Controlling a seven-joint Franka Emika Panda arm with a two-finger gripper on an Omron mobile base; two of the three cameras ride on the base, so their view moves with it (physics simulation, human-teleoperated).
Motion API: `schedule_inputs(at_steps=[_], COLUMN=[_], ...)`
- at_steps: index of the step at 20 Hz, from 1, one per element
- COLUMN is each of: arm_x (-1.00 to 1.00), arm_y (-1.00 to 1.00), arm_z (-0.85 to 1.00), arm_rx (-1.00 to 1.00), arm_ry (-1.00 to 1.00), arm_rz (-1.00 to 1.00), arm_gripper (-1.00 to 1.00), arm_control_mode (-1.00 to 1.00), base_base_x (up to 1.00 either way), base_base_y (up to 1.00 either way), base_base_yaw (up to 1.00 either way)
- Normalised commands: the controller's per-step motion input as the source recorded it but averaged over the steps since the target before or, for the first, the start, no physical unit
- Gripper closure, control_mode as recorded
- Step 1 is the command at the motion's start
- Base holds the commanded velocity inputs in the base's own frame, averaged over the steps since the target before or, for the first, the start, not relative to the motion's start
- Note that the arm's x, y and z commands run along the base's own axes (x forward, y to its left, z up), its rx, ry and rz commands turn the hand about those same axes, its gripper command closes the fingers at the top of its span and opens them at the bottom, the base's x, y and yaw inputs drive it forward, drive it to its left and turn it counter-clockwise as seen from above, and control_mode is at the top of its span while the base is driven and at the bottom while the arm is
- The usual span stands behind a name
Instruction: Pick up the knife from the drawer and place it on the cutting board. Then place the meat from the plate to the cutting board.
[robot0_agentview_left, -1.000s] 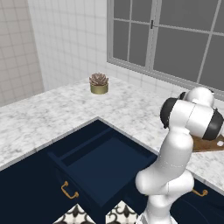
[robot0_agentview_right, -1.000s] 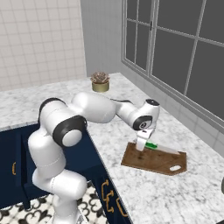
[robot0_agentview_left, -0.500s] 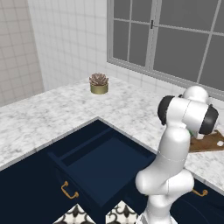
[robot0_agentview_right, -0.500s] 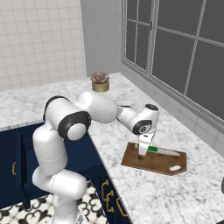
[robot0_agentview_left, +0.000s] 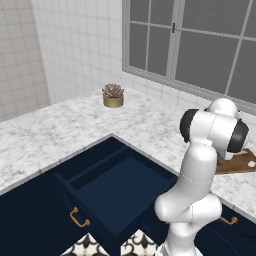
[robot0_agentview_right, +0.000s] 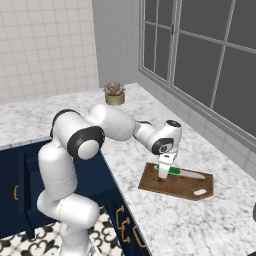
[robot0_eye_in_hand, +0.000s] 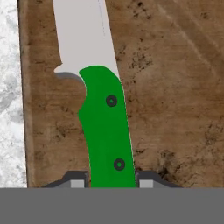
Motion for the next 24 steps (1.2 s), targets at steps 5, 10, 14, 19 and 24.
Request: schedule_inputs(at_steps=[5,10,14,19,24], arm_x=[0.00,-0.05,-0.56,-0.51,-0.76], arm_y=[0.00,0.05,0.74,1.00,0.72], arm_z=[0.00,0.07,0.86,0.62,0.22], arm_rx=[0.00,-0.05,-0.28,-0.33,-0.13], arm_ry=[0.00,0.00,-0.07,0.06,0.00], arm_rz=[0.00,0.00,0.10,0.47,0.62], arm_gripper=[-1.00,-1.00,-1.00,-1.00,-1.00], arm_control_mode=[-1.00,-1.00,-1.00,-1.00,-1.00], base_base_x=[0.00,0.00,0.00,0.00,0.00], base_base_y=[0.00,0.00,0.00,0.00,0.00], base_base_yaw=[0.00,0.00,0.00,0.00,0.00])
